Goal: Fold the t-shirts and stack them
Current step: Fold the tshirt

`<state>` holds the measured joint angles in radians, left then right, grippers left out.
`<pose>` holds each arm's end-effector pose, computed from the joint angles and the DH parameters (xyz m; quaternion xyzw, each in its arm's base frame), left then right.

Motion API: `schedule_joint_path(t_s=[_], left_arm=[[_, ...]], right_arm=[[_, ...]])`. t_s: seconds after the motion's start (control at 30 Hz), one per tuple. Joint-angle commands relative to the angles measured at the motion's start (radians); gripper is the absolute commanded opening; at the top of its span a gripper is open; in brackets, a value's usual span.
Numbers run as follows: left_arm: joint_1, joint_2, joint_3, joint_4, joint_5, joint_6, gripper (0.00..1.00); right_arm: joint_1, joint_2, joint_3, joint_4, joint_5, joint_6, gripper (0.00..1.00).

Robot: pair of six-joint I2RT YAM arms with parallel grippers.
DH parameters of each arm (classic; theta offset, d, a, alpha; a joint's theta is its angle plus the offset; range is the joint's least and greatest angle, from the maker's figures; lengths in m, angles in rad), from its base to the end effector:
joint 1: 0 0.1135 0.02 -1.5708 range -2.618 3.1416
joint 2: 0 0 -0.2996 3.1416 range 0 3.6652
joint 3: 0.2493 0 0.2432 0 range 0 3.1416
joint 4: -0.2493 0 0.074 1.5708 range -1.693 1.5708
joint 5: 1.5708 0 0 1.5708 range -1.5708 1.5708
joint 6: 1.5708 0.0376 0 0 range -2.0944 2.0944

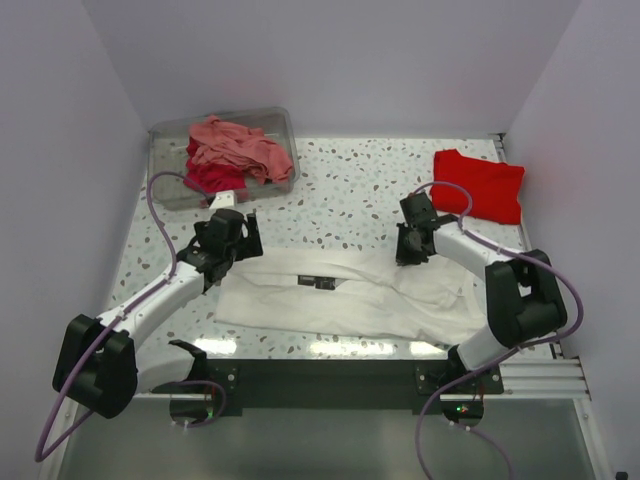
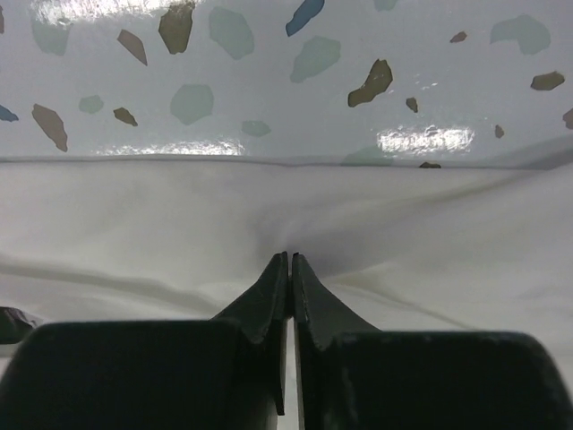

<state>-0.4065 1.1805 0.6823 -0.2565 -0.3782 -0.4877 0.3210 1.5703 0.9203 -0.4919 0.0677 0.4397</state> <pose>0.2086 -0.0747 0.2560 -0.1111 0.8978 -0.0129 0.4260 0.2761 0.0891 0.2168 0.0651 0.9744 0.0483 0.2098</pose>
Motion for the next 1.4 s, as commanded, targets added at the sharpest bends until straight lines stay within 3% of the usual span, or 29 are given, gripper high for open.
schedule_joint_path(t_s=[0.0, 0.43, 0.77, 1.37], left_arm=[[-0.003, -0.004, 0.013, 0.011, -0.014, 0.017, 1.00], [-0.003, 0.001, 0.019, 0.014, -0.025, 0.017, 1.00], [-0.003, 0.014, 0.034, 0.022, -0.031, 0.021, 1.00], [-0.003, 0.131, 0.082, 0.054, -0.041, 0.017, 1.00]], right_arm=[[0.010, -0.022, -0.012, 0.009, 0.015, 0.005, 0.00], [0.039, -0.330, -0.164, -0.144, 0.047, 0.039, 0.00], [0.084, -0.472, -0.221, -0.240, 0.032, 0.091, 0.00], [0.257, -0.510, -0.235, -0.381, 0.150, 0.257, 0.00]])
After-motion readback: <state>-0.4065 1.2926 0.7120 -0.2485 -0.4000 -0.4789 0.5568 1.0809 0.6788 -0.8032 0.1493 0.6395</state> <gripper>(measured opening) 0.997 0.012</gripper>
